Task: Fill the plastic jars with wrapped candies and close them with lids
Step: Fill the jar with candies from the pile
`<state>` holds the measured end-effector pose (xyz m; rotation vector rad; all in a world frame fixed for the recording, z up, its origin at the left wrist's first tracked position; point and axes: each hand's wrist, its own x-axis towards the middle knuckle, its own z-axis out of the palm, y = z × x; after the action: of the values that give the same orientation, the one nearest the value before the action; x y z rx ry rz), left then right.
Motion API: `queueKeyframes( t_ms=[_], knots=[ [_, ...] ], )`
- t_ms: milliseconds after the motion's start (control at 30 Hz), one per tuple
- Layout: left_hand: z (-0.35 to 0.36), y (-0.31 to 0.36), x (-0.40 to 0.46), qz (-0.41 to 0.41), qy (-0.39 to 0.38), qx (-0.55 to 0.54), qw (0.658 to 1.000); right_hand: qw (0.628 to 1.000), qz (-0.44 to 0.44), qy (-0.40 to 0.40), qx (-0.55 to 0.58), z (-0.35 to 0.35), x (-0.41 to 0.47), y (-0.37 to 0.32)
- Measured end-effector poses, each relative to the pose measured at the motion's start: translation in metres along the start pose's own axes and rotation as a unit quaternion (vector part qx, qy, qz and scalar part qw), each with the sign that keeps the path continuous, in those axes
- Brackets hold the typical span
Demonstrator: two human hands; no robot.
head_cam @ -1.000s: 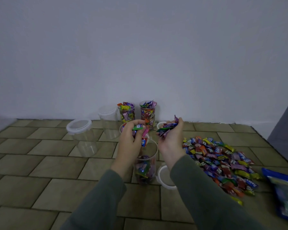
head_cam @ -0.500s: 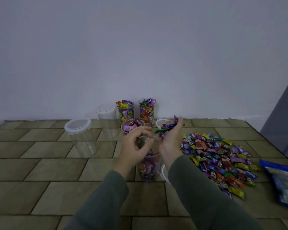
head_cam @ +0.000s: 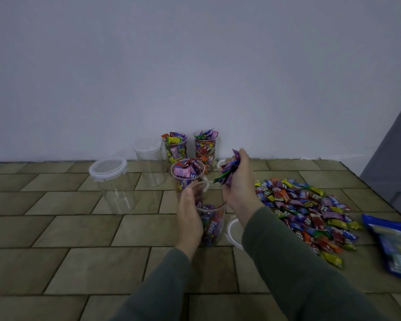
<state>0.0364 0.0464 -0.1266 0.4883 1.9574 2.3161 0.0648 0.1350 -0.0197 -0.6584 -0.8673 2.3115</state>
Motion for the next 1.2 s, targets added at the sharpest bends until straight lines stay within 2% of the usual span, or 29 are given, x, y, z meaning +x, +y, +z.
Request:
queueKeyframes(
  t_ms=[67,233,400,533,767,1033,1133,1200],
  knots=[
    [0.003,-0.003,0.002,-0.027,0.002,-0.031,0.999,0.996,-0.022,-0.016,-0.087,0.001,0.004,-0.001],
    [0.005,-0.006,0.002,-0.02,0.01,-0.042,0.999,0.956,-0.118,-0.058,-0.262,-0.006,0.008,0.006],
    [0.005,-0.006,0.004,-0.022,-0.002,-0.06,0.998,0.927,-0.147,-0.111,-0.326,-0.011,0.009,0.012],
    [0.003,-0.007,0.005,-0.028,-0.012,-0.07,0.997,0.872,-0.202,-0.164,-0.415,-0.014,0.01,0.014],
    [0.005,-0.007,0.007,-0.011,-0.007,-0.061,0.998,0.861,-0.199,-0.227,-0.409,-0.021,0.01,0.014],
    [0.003,-0.005,0.005,-0.019,-0.009,-0.048,0.999,0.821,-0.215,-0.275,-0.452,-0.019,0.011,0.014],
    [0.003,-0.003,0.002,-0.026,-0.007,-0.049,0.998,0.82,-0.185,-0.312,-0.442,-0.023,0.01,0.011],
    [0.002,-0.002,0.002,-0.021,-0.006,-0.045,0.999,0.798,-0.201,-0.335,-0.459,-0.028,0.008,0.007]
  ],
)
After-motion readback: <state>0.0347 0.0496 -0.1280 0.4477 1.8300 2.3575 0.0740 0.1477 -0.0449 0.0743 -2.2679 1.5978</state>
